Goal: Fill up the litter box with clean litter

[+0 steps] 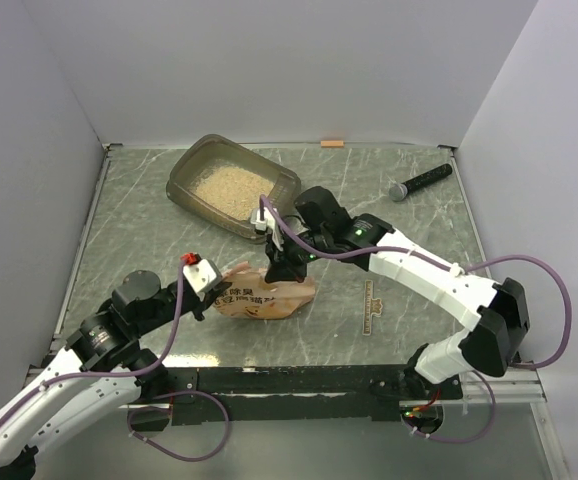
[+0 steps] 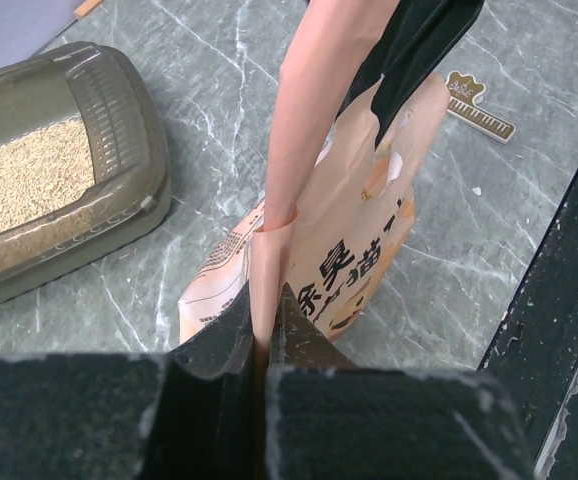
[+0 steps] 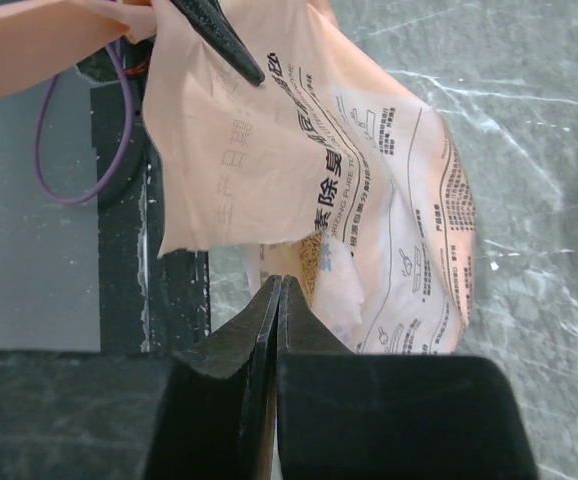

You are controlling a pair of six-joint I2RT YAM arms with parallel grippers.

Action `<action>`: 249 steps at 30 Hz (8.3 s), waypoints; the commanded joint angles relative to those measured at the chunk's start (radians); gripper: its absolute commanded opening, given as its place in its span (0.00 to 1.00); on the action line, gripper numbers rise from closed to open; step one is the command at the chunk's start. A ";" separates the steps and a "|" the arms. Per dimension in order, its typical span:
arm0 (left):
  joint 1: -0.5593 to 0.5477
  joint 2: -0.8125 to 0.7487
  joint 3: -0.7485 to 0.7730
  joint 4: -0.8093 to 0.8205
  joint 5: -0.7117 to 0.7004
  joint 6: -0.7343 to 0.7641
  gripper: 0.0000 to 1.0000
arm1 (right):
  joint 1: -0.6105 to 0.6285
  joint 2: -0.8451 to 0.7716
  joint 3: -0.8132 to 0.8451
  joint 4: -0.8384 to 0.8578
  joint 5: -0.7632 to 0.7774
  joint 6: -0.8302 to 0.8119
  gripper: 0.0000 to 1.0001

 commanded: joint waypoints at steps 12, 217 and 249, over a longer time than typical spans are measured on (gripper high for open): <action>-0.002 0.032 0.054 0.042 -0.028 0.009 0.01 | 0.031 0.092 -0.005 0.089 -0.030 0.034 0.00; -0.001 0.207 0.532 -0.144 0.414 -0.034 0.01 | 0.370 -0.355 0.148 -0.380 0.323 0.215 0.00; -0.004 0.232 0.793 -0.422 -0.108 -0.544 0.01 | 0.344 -0.502 -0.044 0.254 0.792 0.264 0.88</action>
